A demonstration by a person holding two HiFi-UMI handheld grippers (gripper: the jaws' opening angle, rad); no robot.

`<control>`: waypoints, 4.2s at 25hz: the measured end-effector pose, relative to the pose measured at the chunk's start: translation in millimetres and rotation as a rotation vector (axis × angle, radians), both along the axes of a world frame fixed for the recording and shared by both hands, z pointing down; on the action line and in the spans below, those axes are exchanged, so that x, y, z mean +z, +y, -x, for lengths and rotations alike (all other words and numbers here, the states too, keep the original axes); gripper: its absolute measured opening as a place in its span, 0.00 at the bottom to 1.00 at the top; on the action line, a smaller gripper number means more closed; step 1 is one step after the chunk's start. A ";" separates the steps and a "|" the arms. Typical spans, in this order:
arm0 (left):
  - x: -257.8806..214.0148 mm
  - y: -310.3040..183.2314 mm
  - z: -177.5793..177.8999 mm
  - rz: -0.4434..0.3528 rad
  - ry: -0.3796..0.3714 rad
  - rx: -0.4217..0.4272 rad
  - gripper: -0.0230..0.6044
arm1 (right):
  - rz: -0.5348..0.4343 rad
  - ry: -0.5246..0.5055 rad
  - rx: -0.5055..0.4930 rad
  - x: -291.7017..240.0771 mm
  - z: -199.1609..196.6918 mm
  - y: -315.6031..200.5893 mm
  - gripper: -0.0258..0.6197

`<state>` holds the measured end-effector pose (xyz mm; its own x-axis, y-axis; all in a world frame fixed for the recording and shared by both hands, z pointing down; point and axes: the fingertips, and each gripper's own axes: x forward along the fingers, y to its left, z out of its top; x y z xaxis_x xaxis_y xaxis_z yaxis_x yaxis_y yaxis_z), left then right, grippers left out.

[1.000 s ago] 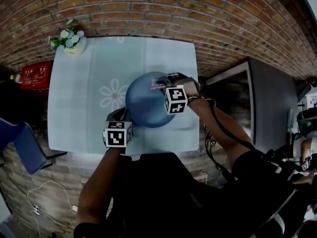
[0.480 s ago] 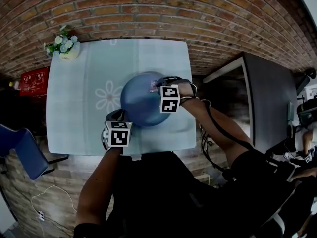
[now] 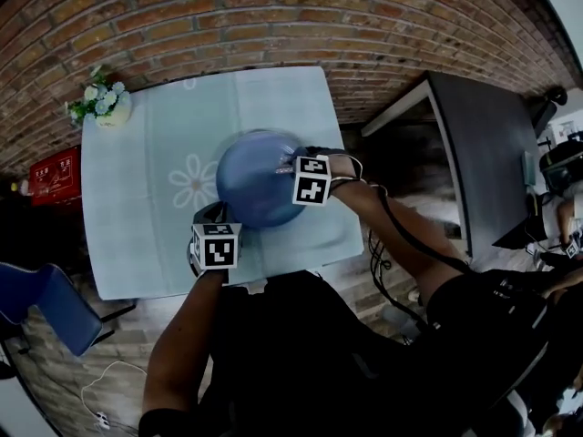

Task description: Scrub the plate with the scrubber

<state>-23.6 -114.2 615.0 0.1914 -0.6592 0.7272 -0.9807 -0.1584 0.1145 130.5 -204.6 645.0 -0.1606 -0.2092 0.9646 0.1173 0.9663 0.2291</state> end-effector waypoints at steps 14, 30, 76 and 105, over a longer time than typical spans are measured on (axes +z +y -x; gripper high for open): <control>-1.2 -0.6 -3.9 0.012 0.034 0.123 0.10 | 0.104 0.024 0.224 -1.9 -13.6 47.0 0.14; 1.5 -0.7 -5.1 0.022 0.078 0.194 0.10 | 0.215 -0.052 0.428 -5.9 4.2 100.0 0.14; -61.4 52.0 57.5 -0.190 0.190 -0.185 0.09 | 0.195 -0.365 0.527 -14.4 127.2 -19.4 0.14; -59.1 66.4 54.2 -0.202 0.197 -0.206 0.09 | 0.423 -0.332 0.199 -13.4 150.5 77.8 0.14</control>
